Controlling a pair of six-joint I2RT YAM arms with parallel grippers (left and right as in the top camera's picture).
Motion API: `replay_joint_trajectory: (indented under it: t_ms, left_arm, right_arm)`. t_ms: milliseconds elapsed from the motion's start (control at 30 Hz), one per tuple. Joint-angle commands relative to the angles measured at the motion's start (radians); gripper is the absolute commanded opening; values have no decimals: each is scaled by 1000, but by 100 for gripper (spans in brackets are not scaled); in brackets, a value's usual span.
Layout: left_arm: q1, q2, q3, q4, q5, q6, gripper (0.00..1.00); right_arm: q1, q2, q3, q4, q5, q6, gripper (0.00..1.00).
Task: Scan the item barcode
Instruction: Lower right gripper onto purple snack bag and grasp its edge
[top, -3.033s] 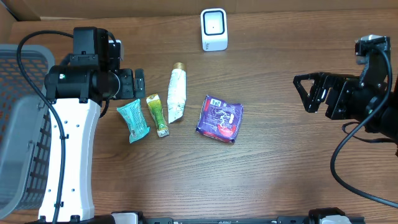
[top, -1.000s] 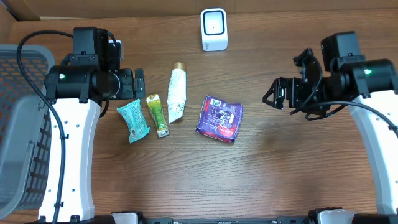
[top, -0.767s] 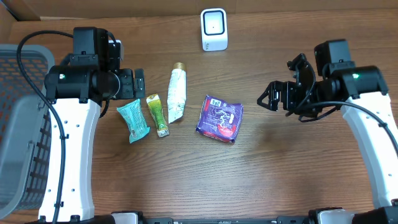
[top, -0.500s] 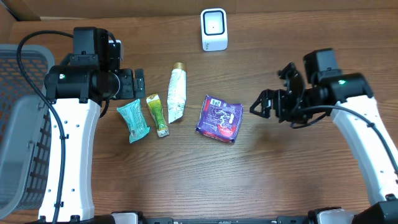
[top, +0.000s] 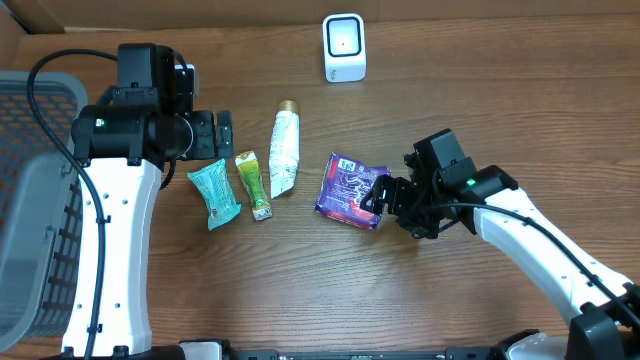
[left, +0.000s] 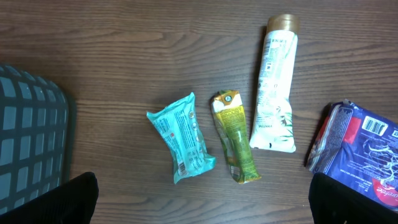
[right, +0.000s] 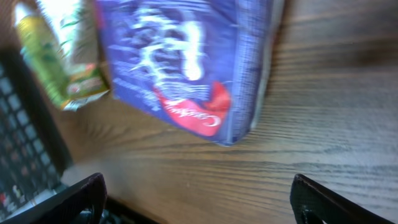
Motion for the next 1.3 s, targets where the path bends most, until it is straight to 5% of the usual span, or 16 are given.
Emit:
replay_joint_trajectory:
  t_ms: [0, 267, 567, 900, 1267]
  left_arm:
    - [0, 6, 12, 0, 11, 2, 100]
    - [0, 6, 12, 0, 11, 2, 99]
    - [0, 6, 12, 0, 11, 2, 100]
    - [0, 6, 12, 0, 11, 2, 100]
    - [0, 6, 12, 0, 11, 2, 100]
  right_arm:
    - [2, -3, -17, 26, 86, 112, 95]
    - [2, 75, -55, 185, 54, 136, 94]
    - [31, 187, -55, 320, 53, 190, 75]
    - [44, 214, -48, 343, 46, 204, 31]
    - [-30, 212, 199, 61, 7, -463, 16]
